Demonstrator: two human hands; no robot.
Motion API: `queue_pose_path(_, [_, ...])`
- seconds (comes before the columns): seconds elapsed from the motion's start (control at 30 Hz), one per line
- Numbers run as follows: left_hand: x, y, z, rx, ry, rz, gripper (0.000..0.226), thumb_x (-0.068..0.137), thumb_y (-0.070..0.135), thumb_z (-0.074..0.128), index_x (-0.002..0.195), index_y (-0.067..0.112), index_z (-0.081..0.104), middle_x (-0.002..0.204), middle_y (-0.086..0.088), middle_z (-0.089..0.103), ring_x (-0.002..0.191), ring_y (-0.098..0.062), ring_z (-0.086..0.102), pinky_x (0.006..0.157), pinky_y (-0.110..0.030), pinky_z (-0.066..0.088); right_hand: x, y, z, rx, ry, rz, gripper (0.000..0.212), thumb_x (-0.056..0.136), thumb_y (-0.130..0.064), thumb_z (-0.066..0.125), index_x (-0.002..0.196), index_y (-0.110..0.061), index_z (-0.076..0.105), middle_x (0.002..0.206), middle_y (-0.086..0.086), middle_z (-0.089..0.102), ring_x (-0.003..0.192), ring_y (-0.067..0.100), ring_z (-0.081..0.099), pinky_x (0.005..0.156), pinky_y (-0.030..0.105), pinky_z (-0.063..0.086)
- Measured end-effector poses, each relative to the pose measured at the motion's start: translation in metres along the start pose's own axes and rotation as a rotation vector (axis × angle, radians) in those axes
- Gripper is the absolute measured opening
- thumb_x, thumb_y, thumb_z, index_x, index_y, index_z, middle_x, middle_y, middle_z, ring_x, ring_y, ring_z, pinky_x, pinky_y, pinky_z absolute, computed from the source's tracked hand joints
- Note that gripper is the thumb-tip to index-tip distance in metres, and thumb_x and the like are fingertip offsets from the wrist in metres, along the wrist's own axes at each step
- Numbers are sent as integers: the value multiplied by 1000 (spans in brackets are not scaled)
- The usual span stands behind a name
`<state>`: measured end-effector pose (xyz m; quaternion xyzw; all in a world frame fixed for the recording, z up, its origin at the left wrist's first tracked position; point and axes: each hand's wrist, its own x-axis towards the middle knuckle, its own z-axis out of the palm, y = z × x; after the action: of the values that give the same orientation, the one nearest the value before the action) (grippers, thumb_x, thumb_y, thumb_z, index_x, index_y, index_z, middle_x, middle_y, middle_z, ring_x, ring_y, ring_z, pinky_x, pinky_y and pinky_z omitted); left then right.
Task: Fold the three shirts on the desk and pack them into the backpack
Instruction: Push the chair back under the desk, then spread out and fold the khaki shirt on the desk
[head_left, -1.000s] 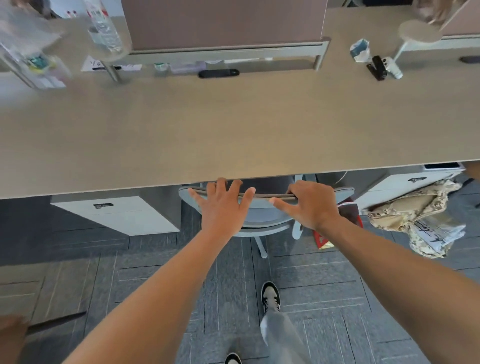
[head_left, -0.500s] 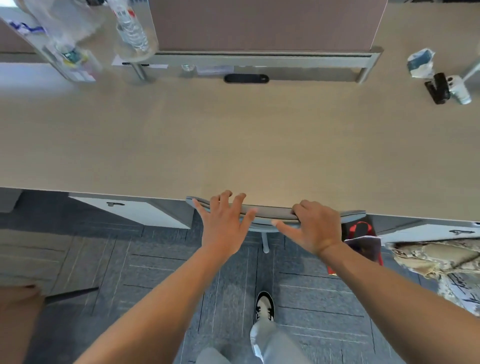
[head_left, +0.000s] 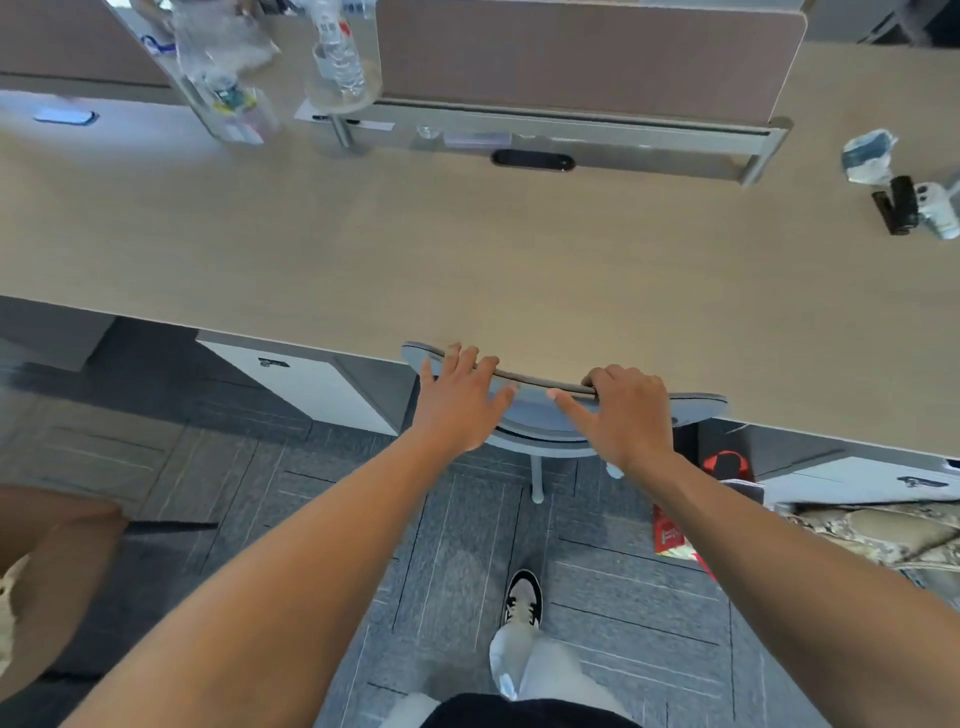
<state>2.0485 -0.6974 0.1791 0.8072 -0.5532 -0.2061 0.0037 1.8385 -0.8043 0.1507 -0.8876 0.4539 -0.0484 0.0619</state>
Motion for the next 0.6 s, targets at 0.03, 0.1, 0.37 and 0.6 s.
queue_pose_path(0.03, [-8,-4,-3,15,8,20,63,108,54,31,162,24,22,172,-6,13,160,-26,-1,127,-60,6,-1,-4,-4,5,-14,-10,65,102,-73,32,105,-20,69,94,-4,69,86,20,60,83,40,47])
queue_pose_path(0.1, [-26,-19,-9,43,26,41,67,108,52,35,165,25,13,174,-7,7,160,-27,0,128,-57,8,-7,-19,-11,26,-38,-84,51,108,-54,33,123,-16,63,115,2,68,104,25,60,93,42,47])
queue_pose_path(0.37, [-159,-156,-32,52,67,-210,64,106,51,40,157,14,32,159,-9,40,146,-30,37,116,-52,36,-40,-188,-27,45,-156,-414,55,106,-38,51,153,-10,43,161,12,42,146,32,41,118,46,36])
queue_pose_path(0.6, [-352,-295,-40,-47,130,-622,51,106,49,42,135,8,52,138,-10,51,131,-31,48,105,-47,44,-95,-407,-24,-89,-442,-808,41,105,-40,49,132,-11,55,127,5,64,115,31,62,89,39,48])
